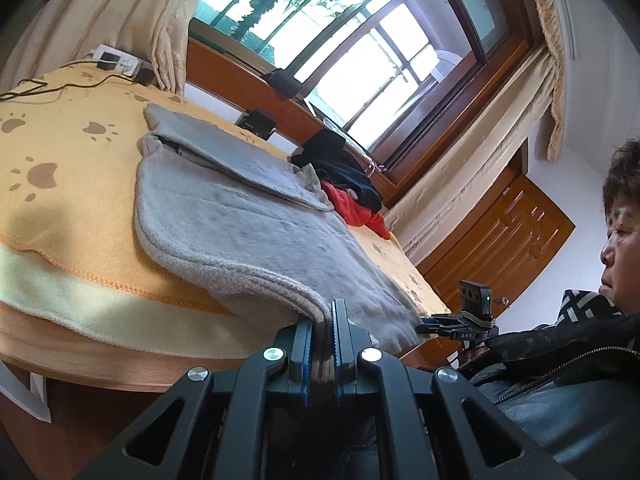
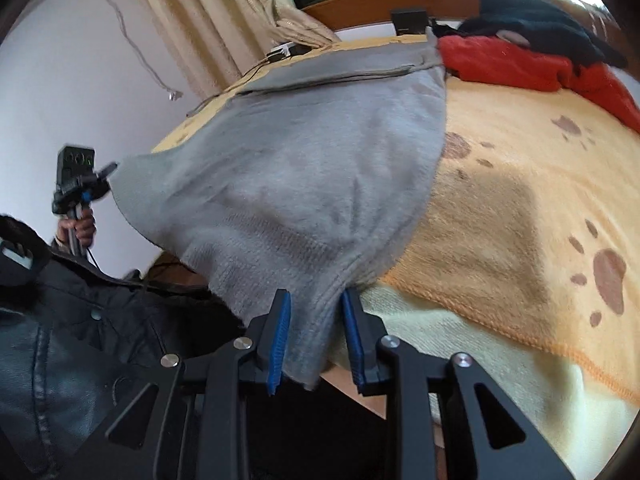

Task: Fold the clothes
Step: 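Carry the held hem up and over the sweater body with both grippers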

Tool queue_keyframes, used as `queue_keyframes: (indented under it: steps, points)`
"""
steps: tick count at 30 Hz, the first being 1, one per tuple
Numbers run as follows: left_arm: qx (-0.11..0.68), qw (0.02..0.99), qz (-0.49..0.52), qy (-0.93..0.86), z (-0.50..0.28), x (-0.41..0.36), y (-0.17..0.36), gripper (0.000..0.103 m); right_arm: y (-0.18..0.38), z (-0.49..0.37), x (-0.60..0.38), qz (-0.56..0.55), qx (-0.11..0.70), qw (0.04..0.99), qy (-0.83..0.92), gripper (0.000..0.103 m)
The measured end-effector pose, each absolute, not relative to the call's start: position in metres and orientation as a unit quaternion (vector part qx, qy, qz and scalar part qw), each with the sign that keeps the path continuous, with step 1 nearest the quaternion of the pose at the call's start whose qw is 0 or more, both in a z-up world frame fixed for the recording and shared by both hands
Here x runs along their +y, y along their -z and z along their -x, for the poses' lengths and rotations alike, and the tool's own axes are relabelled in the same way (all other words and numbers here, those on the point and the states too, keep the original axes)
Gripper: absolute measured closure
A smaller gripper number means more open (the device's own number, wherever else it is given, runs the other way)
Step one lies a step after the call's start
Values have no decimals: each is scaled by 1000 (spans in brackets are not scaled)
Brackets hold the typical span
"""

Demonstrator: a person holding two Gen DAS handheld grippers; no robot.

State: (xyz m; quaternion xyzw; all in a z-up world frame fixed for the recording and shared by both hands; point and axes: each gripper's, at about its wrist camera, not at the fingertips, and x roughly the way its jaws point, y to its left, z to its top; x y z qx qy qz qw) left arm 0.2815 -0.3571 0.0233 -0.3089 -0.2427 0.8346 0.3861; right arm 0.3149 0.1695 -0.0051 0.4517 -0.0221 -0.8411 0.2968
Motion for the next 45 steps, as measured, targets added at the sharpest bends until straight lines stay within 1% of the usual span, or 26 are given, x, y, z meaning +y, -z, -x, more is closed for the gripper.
queue_keyframes:
  steps: [1,3,5,6,9,18,21,22,28,31,33,34,35,36,40,45]
  points:
    - [-243,385,308,-835,-282,-357,-24,94,4,-315,165,-451,-11,293,843,73]
    - [-244,381,305,-838,-283,-358,-25,94,0,-315,158,-445,2,290,847,78]
    - [-248,375,302,-841,-283,-360,-27,94,-6,-315,160,-432,-7,294,853,88]
    - [-250,371,299,-843,-283,-361,-28,94,-10,-314,162,-423,-14,297,856,89]
    - [-249,367,287,-849,-282,-362,-38,94,-31,-311,166,-394,-33,313,864,90]
    - [-230,361,245,-870,-261,-362,-86,94,-86,-281,162,-322,-37,323,889,91]
    - [-231,356,226,-877,-250,-366,-105,94,-107,-267,165,-294,-43,316,901,91]
    - [-233,354,220,-879,-246,-368,-112,94,-114,-263,168,-284,-45,312,905,94]
    - [-245,355,208,-878,-210,-371,-137,94,-153,-228,180,-239,-38,281,929,94]
    - [-241,351,216,-878,-196,-367,-140,94,-154,-213,174,-251,5,273,929,93]
    - [-240,350,221,-878,-189,-366,-141,94,-140,-214,163,-269,64,272,922,85]
    - [-241,349,221,-878,-188,-367,-142,94,-131,-218,156,-278,96,272,916,71]
    - [-242,347,221,-879,-187,-368,-143,94,-121,-225,148,-285,131,269,910,59]
    - [-244,345,219,-879,-186,-369,-145,94,-111,-233,142,-291,164,267,904,57]
    - [-242,341,212,-883,-184,-367,-155,94,-70,-267,122,-312,276,254,873,57]
    - [-232,339,203,-889,-184,-360,-170,94,-25,-303,111,-347,370,252,824,57]
